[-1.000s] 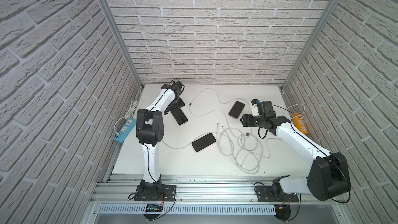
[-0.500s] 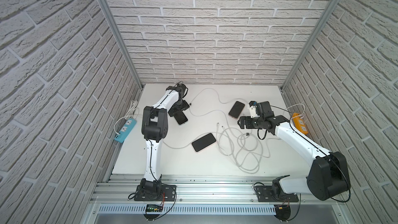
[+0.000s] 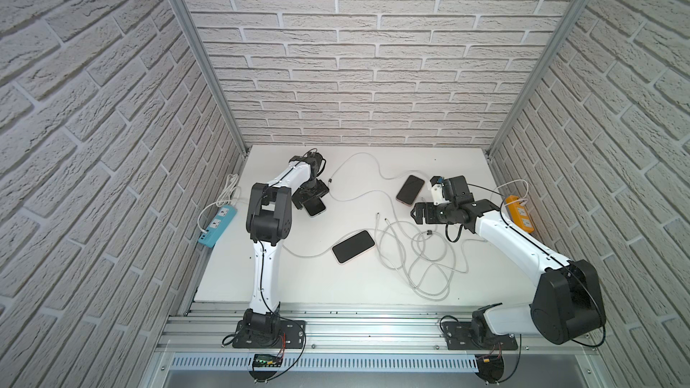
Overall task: Plug the charging cable into the phone
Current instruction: Pick up the phone at the center of the board, then pick up the charging cable from the center of the board.
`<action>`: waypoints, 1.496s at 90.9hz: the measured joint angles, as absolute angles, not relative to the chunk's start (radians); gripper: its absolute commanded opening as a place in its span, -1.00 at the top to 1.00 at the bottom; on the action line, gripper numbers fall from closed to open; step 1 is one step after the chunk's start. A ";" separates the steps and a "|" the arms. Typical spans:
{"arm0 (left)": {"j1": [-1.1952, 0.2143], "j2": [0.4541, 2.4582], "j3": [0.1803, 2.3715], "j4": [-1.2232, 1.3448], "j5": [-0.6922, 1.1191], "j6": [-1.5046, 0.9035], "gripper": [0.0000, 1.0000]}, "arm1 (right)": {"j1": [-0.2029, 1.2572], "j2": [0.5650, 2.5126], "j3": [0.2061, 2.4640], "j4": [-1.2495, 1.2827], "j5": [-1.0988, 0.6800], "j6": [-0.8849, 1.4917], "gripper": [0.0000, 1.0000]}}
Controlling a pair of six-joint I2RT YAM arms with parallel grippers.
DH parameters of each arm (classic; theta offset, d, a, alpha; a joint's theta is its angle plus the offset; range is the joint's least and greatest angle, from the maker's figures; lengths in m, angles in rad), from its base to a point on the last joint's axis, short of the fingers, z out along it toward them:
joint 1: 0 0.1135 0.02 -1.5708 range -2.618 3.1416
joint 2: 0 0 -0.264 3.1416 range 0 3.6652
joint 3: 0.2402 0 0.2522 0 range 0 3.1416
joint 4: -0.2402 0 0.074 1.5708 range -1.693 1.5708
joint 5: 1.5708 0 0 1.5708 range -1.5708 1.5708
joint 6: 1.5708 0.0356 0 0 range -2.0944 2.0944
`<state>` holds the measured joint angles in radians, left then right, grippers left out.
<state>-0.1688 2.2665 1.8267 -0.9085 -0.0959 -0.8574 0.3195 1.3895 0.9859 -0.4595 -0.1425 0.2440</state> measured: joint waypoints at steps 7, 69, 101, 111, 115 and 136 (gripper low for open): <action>-0.169 2.268 1.827 -0.907 -0.098 -0.860 -0.86 | 0.322 1.391 0.986 -0.463 -0.144 0.244 -0.96; -0.151 2.204 1.729 -0.811 -0.081 -0.851 1.00 | 0.484 1.429 1.043 -0.520 -0.178 0.286 -0.50; -0.131 1.922 1.570 -0.791 -0.017 -0.847 1.00 | 0.663 1.777 1.290 -0.527 -0.174 0.375 0.11; -0.129 1.818 1.542 -0.783 -0.004 -0.847 1.00 | 0.667 1.855 1.346 -0.531 -0.171 0.406 0.20; -0.127 1.786 1.529 -0.778 0.002 -0.847 1.00 | 0.667 1.877 1.362 -0.535 -0.170 0.419 0.20; -0.125 1.733 1.458 -0.777 0.023 -0.847 1.00 | 0.665 1.933 1.390 -0.540 -0.144 0.463 0.28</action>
<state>-0.1249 1.7329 1.4582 -0.7769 0.0231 -0.8471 0.6647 1.9327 1.3899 -0.5396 -0.1444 0.4629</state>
